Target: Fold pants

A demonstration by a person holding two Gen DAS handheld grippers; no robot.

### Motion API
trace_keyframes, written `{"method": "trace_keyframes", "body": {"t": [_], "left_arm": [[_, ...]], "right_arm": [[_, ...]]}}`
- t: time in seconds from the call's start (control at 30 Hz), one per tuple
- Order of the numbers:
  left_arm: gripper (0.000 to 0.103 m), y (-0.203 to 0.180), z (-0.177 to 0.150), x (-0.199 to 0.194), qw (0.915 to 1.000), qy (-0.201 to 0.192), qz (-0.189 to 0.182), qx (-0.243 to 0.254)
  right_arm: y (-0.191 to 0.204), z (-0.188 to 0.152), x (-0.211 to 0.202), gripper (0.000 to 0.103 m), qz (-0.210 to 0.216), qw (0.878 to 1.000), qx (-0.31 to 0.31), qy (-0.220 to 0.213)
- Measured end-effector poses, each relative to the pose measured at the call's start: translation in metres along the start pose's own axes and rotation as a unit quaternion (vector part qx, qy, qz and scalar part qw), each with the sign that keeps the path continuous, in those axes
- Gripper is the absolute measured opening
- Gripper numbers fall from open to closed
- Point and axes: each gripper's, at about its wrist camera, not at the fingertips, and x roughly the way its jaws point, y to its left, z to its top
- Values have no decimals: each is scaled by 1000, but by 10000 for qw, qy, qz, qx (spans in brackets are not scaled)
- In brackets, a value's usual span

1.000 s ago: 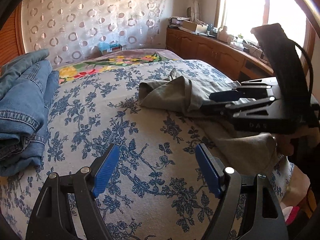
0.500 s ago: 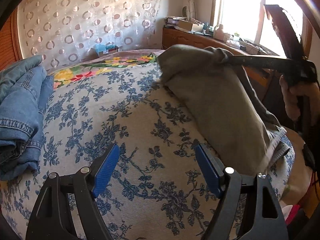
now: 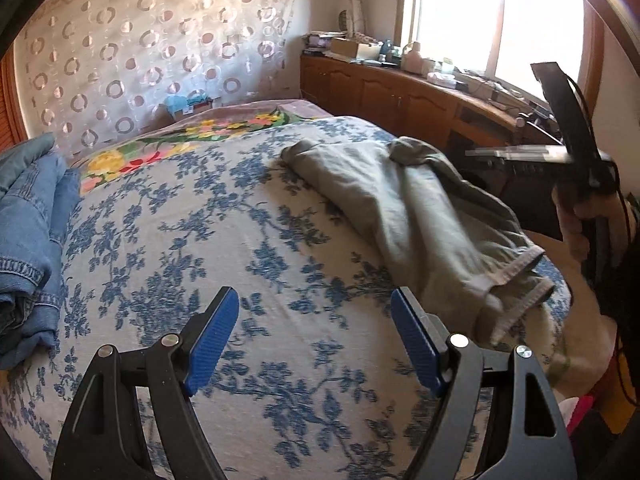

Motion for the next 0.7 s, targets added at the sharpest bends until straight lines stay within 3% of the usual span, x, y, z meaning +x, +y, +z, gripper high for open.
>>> {"method": "trace_keyframes", "body": {"t": [0.3,0.7], "left_arm": [[80,-30,5,-16,9993,-173,-286,185],[79,-64,-4,1,9970,134,-551,528]], "right_arm": [[-13,-54,-56,30,197,9998,-21,-36],[-10,-76,-74,37,234,9997,109,38]]}}
